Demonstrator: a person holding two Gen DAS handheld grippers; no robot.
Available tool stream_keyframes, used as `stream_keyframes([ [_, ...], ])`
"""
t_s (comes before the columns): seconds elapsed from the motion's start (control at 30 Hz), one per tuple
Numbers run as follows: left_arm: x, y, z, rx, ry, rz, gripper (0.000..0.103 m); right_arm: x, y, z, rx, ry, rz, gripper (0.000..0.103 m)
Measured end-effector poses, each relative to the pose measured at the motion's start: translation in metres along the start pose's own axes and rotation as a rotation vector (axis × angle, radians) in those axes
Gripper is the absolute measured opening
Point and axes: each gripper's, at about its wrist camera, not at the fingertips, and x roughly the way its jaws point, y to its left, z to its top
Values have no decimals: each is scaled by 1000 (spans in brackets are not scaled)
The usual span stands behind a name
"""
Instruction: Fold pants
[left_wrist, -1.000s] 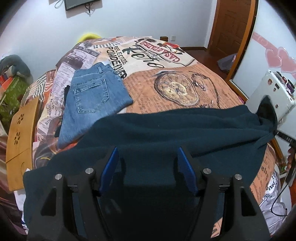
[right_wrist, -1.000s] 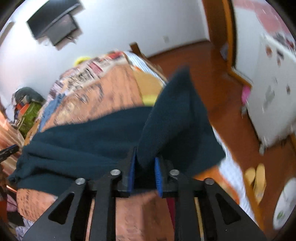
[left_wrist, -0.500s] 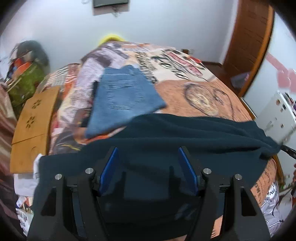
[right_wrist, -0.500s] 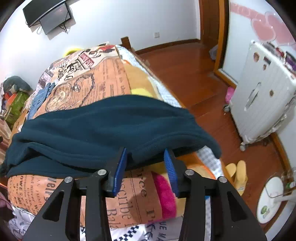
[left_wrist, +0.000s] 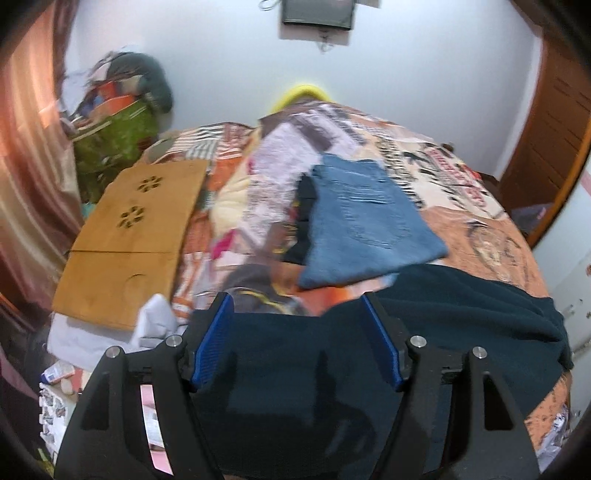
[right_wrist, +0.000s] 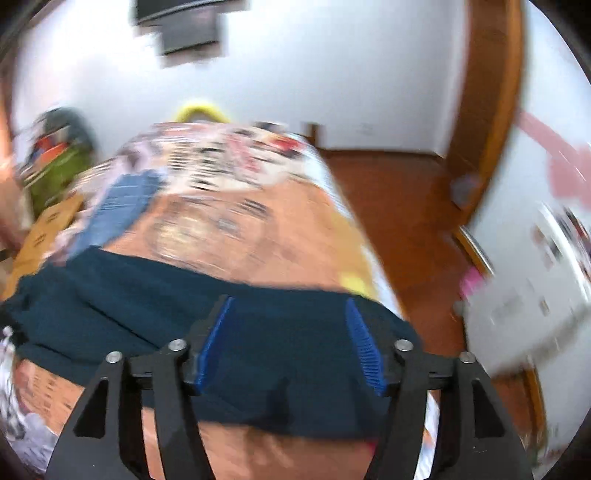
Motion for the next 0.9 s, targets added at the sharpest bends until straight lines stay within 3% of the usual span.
stream_keyframes([
  [0.27,31,64,-4,-28,78,56,69,50,154,66,-259,-26,297,60],
  [0.43,58,86,-12,-40,155,32,69,82,223,74,-398,4,372,60],
  [0.67,100,85,-24,-30,283,-55,69,149,286,73,-499,157,444,60],
  [0.8,121,81,-25,-29,357,-108,53,186,303,72,-491,265,482,60],
  [0.9,126,80,-25,-27,364,-128,44,213,311,67,-471,375,529,60],
])
